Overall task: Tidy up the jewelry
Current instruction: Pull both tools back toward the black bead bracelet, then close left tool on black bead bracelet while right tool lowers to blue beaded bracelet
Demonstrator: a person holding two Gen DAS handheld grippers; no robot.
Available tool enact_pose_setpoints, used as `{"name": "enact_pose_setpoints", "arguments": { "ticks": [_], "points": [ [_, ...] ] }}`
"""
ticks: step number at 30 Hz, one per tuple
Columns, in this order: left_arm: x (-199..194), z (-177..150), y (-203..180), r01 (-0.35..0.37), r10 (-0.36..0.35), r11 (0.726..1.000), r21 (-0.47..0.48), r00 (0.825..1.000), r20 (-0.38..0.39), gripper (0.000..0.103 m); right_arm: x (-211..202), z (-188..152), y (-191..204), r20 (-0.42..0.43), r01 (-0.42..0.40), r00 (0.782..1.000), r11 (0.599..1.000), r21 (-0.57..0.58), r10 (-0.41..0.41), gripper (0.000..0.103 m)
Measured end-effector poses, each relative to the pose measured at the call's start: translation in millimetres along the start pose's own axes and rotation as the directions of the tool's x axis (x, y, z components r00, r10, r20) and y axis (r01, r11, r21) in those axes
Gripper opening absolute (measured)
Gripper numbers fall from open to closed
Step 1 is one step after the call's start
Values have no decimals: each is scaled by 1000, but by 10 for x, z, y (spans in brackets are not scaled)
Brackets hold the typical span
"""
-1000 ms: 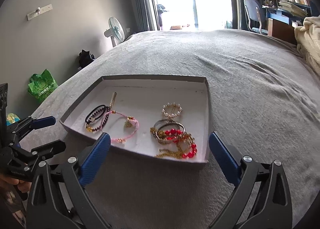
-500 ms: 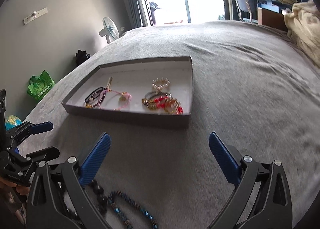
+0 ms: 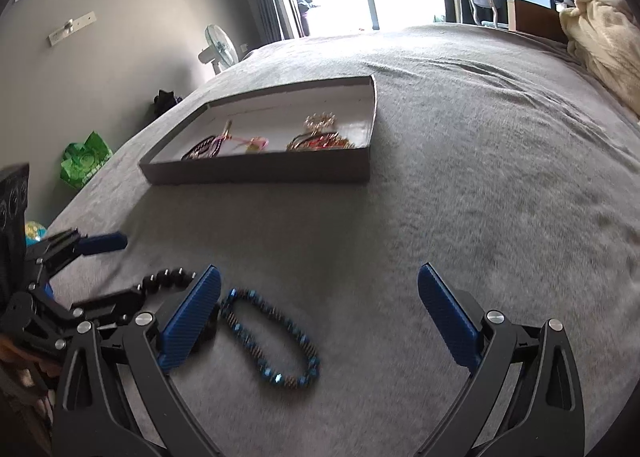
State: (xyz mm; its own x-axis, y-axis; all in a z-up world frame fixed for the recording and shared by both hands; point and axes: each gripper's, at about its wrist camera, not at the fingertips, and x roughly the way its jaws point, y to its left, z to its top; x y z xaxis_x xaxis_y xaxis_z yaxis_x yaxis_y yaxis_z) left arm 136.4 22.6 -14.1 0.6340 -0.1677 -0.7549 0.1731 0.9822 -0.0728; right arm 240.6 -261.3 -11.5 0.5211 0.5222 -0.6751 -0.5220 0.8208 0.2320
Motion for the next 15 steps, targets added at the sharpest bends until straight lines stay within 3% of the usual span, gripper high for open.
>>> {"name": "enact_pose_setpoints", "arguments": {
  "ticks": [2, 6, 10, 13, 15],
  "points": [
    [17, -13, -13, 10, -10, 1000, 6, 1000, -6, 88, -22, -41, 31, -2, -5, 1000, 1000, -5, 5, 97],
    [90, -41, -52, 0, 1, 999, 37, 999, -40, 64, -42, -105, 68, -11, -12, 1000, 1000, -8, 12, 97],
    [96, -53, -66, 3, -1, 999, 42, 999, -40, 59, -52, -134, 101, -17, -18, 1000, 1000, -15, 18, 97],
    [110, -59, -56, 0, 2, 999, 44, 999, -51, 38, -63, -157, 114, -19, -19, 1000, 1000, -17, 19, 97],
    [107, -61, -46, -5, 7, 999, 43, 999, -51, 16, -74, -169, 123, -18, -21, 1000, 1000, -17, 21, 97]
  ]
}}
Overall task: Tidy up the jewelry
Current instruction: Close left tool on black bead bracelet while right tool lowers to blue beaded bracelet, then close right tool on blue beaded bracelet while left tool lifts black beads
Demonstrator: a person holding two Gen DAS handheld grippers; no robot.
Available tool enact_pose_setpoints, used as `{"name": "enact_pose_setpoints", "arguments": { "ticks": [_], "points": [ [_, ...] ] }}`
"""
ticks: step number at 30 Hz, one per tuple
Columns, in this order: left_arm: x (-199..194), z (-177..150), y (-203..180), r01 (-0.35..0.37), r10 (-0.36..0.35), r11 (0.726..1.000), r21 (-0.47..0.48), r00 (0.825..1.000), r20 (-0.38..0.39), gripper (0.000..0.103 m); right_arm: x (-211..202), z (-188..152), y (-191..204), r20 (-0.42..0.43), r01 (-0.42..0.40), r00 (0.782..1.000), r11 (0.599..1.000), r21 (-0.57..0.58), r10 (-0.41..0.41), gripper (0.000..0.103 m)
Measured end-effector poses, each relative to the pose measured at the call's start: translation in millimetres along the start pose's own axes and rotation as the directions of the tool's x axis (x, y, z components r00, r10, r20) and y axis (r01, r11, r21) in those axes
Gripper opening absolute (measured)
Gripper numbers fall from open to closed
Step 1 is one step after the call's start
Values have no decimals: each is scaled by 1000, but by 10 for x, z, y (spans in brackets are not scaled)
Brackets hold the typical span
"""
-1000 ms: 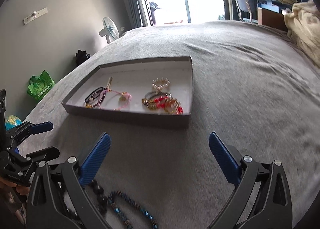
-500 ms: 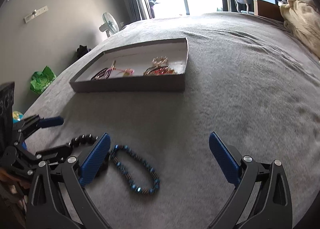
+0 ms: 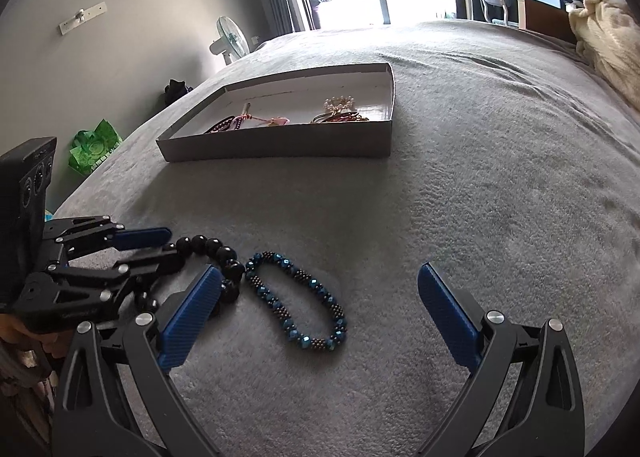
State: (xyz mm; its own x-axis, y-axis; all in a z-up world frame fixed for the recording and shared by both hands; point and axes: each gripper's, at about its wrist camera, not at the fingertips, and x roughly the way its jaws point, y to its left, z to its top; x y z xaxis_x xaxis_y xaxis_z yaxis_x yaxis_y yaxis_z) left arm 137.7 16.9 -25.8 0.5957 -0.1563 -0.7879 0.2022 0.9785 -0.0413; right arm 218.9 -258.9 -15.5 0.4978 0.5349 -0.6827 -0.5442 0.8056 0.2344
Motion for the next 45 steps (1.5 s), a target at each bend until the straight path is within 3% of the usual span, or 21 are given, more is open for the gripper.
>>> {"name": "enact_pose_setpoints", "arguments": {
  "ticks": [3, 8, 21, 25, 29, 34, 36, 40, 45],
  "points": [
    [-16, 3, 55, -32, 32, 999, -5, 999, 5, 15, -20, -18, 24, 4, -6, 1000, 1000, -5, 6, 97],
    [-70, -9, 254, -65, 66, 997, -42, 998, 10, 15, -14, -46, 110, -3, -19, 1000, 999, -38, 18, 79],
    [-68, -71, 416, -67, 68, 993, -95, 998, 10, 16, -18, -104, 278, -20, -58, 998, 993, -101, 56, 47],
    [-54, -68, 434, -56, 57, 993, -105, 998, 8, 16, 96, -131, 350, -77, -55, 996, 989, -135, 45, 28],
    [-22, -51, 444, -46, 47, 992, -114, 999, 9, 19, 135, -149, 351, -91, -53, 995, 990, -129, 42, 21],
    [79, 8, 462, -25, 25, 991, -128, 1000, -1, 22, 211, -116, 314, -114, -55, 993, 993, -108, 42, 20],
    [95, 29, 466, -14, 13, 991, -132, 1000, -3, 22, 231, -97, 312, -116, -52, 992, 993, -108, 40, 19],
    [76, 36, 472, -1, 2, 991, -133, 1000, 4, 19, 243, -56, 296, -106, -55, 993, 994, -95, 45, 7],
    [2, 77, 436, -2, 5, 993, -121, 1000, 24, 15, 215, 23, 287, -78, -62, 995, 995, -77, 56, 7]
  ]
}}
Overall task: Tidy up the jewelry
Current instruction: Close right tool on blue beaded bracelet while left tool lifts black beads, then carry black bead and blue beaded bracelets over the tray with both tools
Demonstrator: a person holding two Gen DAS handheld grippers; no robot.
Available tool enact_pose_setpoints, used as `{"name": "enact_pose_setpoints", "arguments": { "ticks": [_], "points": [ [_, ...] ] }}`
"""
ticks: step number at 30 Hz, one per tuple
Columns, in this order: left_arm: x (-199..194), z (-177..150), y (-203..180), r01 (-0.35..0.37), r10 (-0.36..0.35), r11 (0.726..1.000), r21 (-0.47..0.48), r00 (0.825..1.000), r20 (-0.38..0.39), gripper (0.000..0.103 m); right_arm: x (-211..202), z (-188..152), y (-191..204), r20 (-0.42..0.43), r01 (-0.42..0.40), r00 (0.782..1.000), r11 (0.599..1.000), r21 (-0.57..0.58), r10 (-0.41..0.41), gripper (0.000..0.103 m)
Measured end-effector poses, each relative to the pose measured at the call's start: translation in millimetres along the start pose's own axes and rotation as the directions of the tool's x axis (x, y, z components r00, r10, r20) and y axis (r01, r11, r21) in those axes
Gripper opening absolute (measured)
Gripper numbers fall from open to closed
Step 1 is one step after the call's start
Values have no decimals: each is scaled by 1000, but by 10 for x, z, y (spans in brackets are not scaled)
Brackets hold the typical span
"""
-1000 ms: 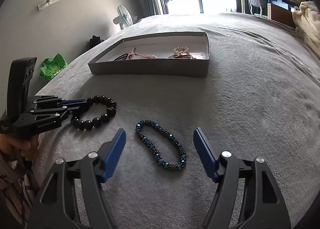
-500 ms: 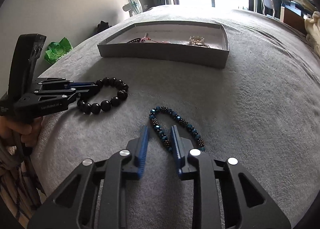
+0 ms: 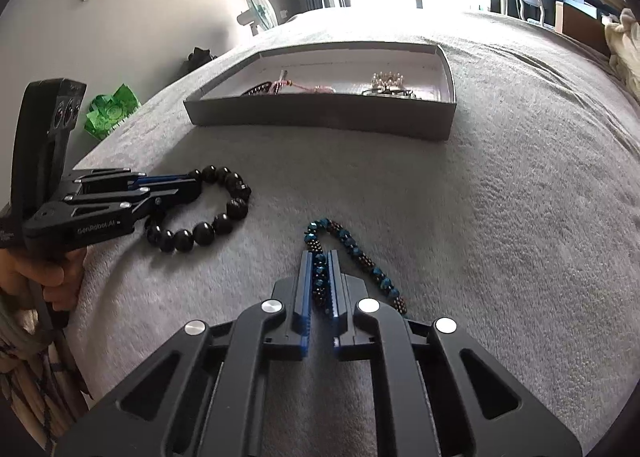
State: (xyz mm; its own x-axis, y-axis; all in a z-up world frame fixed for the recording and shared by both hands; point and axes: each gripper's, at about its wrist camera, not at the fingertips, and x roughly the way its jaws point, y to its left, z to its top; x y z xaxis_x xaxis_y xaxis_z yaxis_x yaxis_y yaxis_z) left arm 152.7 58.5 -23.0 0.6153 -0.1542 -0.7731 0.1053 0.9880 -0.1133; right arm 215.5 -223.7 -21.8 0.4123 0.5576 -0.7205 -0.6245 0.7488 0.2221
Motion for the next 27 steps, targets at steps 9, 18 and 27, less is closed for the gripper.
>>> {"name": "enact_pose_setpoints", "arguments": {
  "ticks": [9, 18, 27],
  "points": [
    [-282, 257, -104, 17, -20, 999, 39, 997, 77, 15, -120, 309, 44, 80, -39, 996, 999, 14, 38, 7],
    [-515, 542, -92, 23, -29, 999, 43, 990, 140, 15, -184, 708, 74, 132, -51, 990, 999, -9, 52, 7],
    [-587, 760, 66, -2, -3, 999, 32, 986, 165, 15, -217, 1041, 97, 172, -40, 984, 999, -36, 46, 7]
  ]
}}
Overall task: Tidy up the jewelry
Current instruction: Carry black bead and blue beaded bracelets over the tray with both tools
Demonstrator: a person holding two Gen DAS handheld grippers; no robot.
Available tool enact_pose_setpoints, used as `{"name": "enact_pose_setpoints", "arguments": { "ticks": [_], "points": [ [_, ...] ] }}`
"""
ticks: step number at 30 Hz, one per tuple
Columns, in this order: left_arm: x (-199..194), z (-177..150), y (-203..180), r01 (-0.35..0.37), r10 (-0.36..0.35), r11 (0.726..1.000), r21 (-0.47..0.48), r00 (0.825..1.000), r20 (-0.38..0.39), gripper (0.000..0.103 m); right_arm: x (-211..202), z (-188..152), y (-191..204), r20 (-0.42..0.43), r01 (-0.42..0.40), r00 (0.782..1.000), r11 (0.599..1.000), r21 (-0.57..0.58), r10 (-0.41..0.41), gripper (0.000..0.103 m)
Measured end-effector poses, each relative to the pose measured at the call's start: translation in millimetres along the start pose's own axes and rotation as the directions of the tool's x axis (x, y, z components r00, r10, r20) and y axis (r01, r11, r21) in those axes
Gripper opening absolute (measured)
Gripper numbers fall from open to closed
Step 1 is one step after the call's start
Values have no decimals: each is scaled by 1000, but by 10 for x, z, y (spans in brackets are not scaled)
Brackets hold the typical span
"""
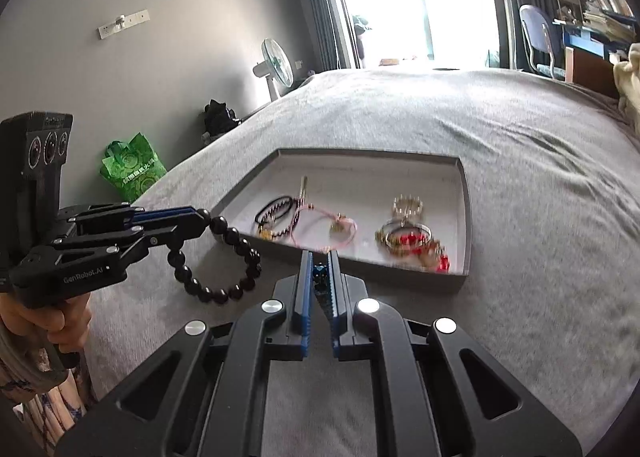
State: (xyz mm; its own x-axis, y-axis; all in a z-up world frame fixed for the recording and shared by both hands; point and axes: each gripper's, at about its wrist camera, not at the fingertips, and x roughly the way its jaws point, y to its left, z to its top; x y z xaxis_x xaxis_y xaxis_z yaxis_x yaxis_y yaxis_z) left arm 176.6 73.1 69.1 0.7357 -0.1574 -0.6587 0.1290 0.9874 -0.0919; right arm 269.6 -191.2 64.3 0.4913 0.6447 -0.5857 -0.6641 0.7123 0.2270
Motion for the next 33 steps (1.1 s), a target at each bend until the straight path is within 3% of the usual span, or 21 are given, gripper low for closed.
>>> {"name": "enact_pose_setpoints", "arguments": {
  "ticks": [18, 25, 33],
  "points": [
    [158, 442, 160, -27, 27, 1000, 1, 999, 44, 15, 272, 598, -2, 34, 6, 999, 999, -38, -5, 7],
    [415, 523, 239, -23, 23, 1000, -14, 1000, 21, 15, 574, 600, -64, -17, 3, 1000, 1000, -22, -4, 7],
    [783, 299, 405, -81, 78, 996, -48, 995, -60, 15, 912, 397, -236, -101, 61, 993, 998, 6, -60, 7]
  ]
}}
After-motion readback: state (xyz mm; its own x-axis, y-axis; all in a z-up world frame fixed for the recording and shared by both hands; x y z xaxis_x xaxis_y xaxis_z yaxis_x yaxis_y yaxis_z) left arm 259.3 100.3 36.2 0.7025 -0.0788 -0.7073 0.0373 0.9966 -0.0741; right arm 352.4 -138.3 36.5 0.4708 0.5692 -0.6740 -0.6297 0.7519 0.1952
